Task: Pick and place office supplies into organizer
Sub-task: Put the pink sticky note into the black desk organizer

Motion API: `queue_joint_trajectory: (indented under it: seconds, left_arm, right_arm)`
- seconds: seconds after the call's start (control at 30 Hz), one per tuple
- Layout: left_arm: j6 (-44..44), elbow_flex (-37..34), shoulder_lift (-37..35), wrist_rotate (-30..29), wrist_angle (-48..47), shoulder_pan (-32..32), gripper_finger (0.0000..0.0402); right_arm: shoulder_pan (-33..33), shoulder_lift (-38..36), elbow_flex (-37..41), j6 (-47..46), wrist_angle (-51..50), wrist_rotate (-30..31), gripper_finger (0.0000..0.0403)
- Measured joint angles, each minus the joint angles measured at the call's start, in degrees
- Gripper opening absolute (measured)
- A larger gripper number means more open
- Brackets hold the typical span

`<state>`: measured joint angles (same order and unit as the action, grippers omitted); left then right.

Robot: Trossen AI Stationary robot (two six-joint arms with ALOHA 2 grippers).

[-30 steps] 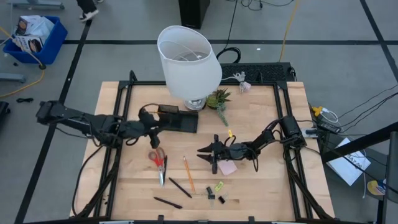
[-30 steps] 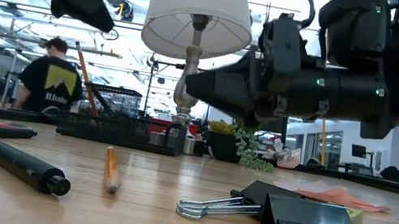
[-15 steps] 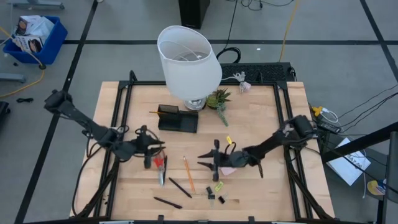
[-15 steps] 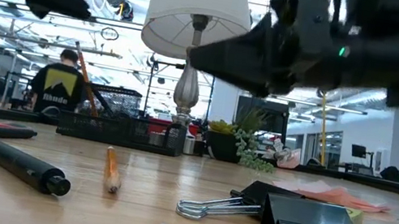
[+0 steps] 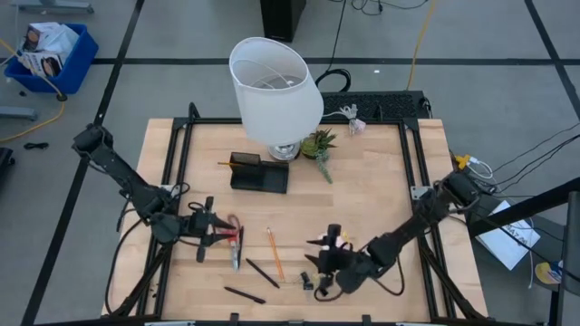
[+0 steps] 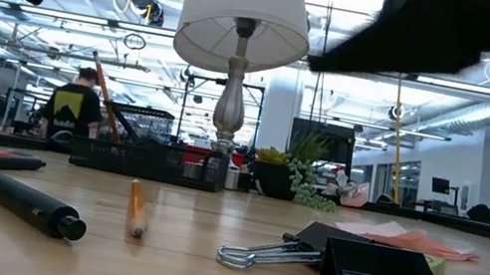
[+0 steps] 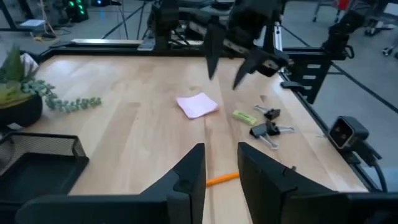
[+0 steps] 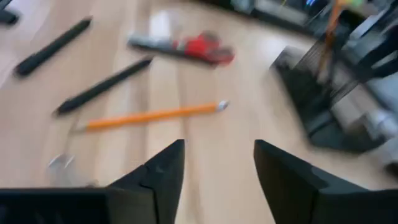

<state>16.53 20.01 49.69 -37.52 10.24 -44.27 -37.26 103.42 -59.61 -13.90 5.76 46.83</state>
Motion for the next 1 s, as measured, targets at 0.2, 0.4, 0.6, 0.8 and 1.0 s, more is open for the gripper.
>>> queue_joint_trajectory:
  seconds: [0.2, 0.4, 0.6, 0.8, 1.0]
  left_arm:
    - [-0.1, 0.0, 0.0, -0.1, -0.2, 0.0, 0.0097]
    - [0.1, 0.0, 0.0, -0.5, -3.0, 0.2, 0.0097]
    - [0.4, 0.0, 0.0, -1.1, -3.3, 0.9, 0.0097]
    - [0.6, 0.0, 0.0, -0.4, -3.7, 0.9, 0.0097]
    - [1.5, 0.0, 0.0, 0.0, -3.7, 0.9, 0.0097]
  right_arm:
    - [-3.4, 0.0, 0.0, -10.3, -9.8, -3.5, 0.0205]
    - [-5.0, 0.0, 0.0, -18.5, -19.8, -6.7, 0.0202]
    - [-4.7, 2.0, 0.0, -19.7, -22.2, -9.8, 0.0201]
    - [-4.4, 4.3, 0.0, -19.9, -24.8, -11.1, 0.0201]
    - [-4.4, 5.6, -0.2, -19.7, -26.0, -9.0, 0.0200]
